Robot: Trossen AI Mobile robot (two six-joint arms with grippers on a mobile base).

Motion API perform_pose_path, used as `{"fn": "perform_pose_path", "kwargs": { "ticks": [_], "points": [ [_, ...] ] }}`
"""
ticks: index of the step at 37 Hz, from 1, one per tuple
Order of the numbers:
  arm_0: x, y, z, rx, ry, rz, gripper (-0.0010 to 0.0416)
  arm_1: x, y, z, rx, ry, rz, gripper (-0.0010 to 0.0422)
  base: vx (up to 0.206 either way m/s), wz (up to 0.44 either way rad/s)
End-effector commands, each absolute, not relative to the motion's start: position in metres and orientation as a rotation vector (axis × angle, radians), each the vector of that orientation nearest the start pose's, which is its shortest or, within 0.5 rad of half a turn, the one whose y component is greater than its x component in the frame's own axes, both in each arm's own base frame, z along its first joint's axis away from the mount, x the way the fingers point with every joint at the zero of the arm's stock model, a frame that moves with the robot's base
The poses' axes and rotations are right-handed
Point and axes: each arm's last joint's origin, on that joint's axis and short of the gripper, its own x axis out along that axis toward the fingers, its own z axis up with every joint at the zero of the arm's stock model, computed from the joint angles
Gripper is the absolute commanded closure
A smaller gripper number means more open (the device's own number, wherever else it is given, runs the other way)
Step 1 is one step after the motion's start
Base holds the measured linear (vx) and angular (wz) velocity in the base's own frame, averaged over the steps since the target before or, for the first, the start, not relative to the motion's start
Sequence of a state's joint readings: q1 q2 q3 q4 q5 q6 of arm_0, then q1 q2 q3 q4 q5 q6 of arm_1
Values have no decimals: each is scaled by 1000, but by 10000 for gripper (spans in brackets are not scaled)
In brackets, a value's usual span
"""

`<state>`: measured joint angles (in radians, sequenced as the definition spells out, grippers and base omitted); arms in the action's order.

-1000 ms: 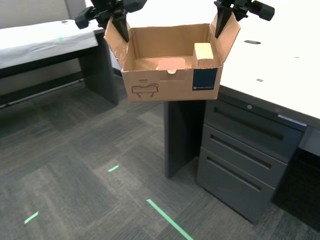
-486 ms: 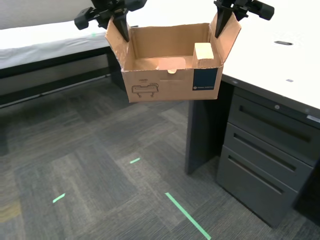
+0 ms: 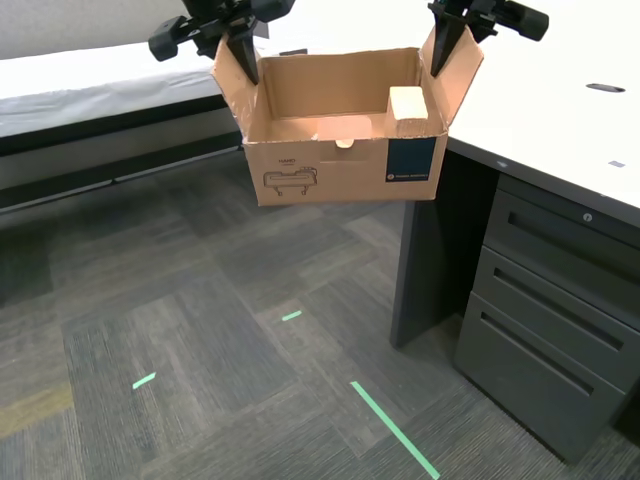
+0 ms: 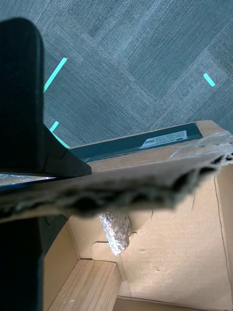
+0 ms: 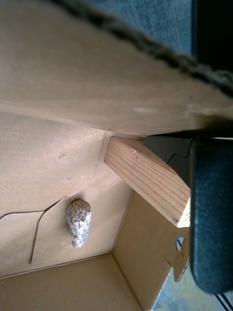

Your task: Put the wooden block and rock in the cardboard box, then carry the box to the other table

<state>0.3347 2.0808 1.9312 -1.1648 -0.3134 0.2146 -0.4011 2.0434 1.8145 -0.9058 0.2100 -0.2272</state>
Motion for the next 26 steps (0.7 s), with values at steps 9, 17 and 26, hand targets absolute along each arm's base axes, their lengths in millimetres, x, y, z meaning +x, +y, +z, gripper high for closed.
{"fn": "perform_pose_path", "kwargs": {
  "ticks": [9, 17, 26],
  "points": [
    [394, 147, 265, 146, 1416, 420, 406, 396, -176, 255, -153, 1215, -376, 413, 28, 3],
    [395, 147, 265, 139, 1405, 428, 406, 395, -177, 255, -164, 1226, -365, 413, 90, 11],
    [396, 147, 265, 140, 1401, 428, 406, 393, -179, 254, -179, 1240, -354, 413, 131, 1]
  ]
}}
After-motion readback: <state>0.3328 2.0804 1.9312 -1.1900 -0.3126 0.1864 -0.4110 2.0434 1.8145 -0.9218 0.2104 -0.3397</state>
